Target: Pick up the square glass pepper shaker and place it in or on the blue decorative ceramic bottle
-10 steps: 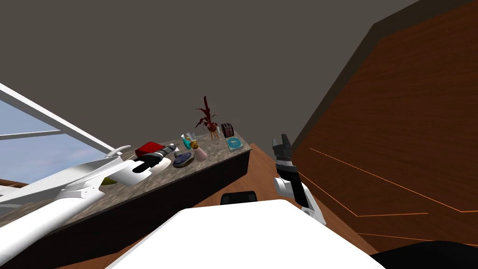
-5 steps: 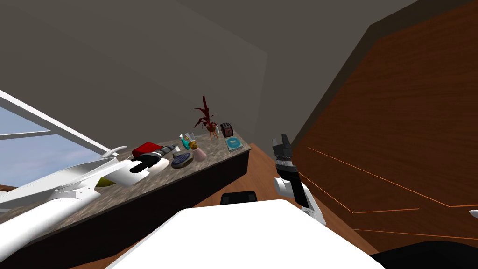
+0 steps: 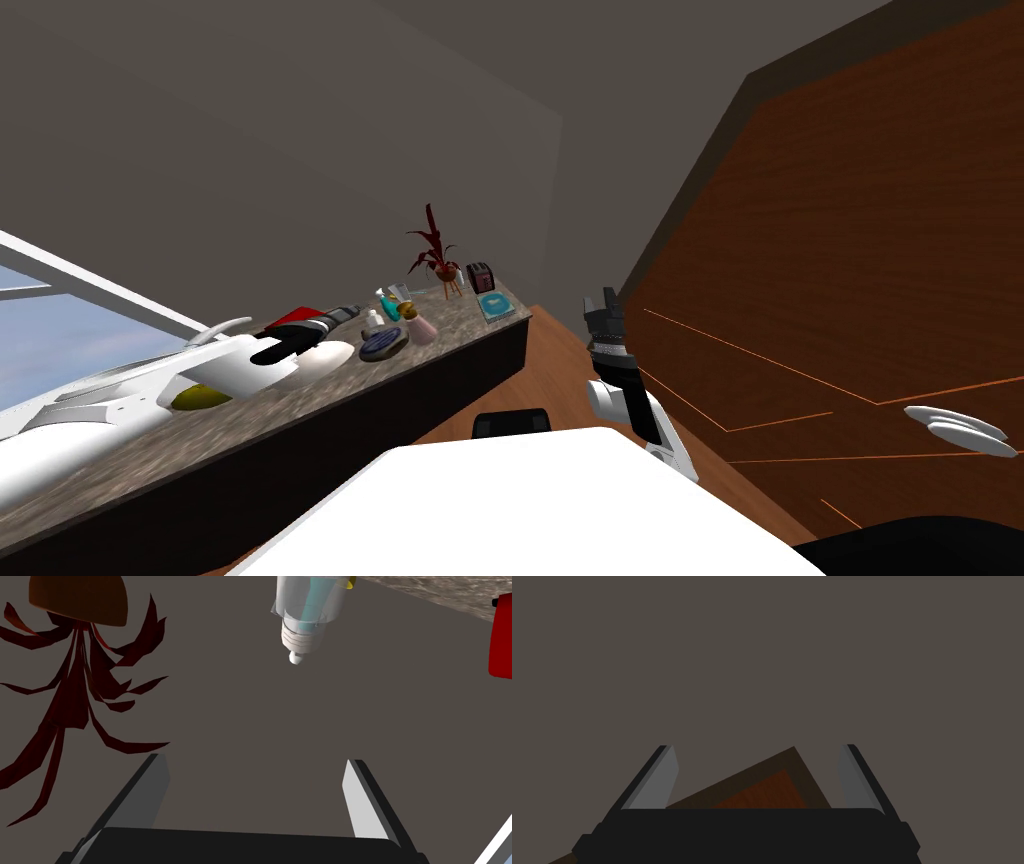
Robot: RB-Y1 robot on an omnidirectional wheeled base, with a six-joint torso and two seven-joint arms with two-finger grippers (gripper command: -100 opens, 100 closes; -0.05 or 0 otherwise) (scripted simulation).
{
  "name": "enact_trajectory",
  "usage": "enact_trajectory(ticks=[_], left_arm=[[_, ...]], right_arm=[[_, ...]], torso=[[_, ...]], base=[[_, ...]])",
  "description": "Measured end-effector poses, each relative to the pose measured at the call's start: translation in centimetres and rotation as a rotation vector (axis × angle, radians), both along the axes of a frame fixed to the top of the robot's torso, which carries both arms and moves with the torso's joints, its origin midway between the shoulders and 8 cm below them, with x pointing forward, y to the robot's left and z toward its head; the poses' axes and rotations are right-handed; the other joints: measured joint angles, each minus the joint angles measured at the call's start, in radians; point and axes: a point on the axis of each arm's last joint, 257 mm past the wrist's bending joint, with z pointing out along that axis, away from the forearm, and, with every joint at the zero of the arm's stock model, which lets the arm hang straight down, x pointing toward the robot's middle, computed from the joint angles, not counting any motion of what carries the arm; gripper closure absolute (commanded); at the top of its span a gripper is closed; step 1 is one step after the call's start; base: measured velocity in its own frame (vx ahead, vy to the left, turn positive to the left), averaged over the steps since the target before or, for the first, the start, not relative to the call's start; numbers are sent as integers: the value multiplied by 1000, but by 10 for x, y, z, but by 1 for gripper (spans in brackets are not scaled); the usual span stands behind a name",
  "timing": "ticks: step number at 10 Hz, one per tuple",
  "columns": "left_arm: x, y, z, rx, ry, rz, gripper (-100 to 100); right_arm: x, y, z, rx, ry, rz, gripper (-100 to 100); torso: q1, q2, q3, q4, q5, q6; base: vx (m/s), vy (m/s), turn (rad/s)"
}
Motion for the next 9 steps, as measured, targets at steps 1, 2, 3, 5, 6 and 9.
enact_trajectory(ticks=[1, 2, 3, 5, 6, 9], left_arm=[[0, 5, 5, 0, -1, 10, -100], [-1, 10, 12, 1, -3, 17, -100], [-4, 16, 18, 2, -5, 25, -100], [-4, 16, 19, 1, -6, 25, 0], [-4, 16, 19, 1, -6, 25, 0], [-4, 16, 19, 1, -6, 25, 0]], right_arm=[[0, 0, 0, 0, 0, 0, 0], [0, 0, 0, 0, 0, 0, 0], [0, 0, 0, 0, 0, 0, 0], [0, 0, 0, 0, 0, 0, 0], [0, 0, 0, 0, 0, 0, 0], [0, 0, 0, 0, 0, 0, 0]], torso=[[0, 0, 0, 0, 0, 0], [0, -1, 0, 0, 0, 0], [0, -1, 0, 0, 0, 0], [2, -3, -2, -1, 1, -1], [2, -3, -2, -1, 1, 0], [2, -4, -2, -1, 1, 0]], base=[[-41, -20, -69], [-42, -21, -92], [-19, -8, -17], [0, 0, 0], [0, 0, 0], [0, 0, 0]])
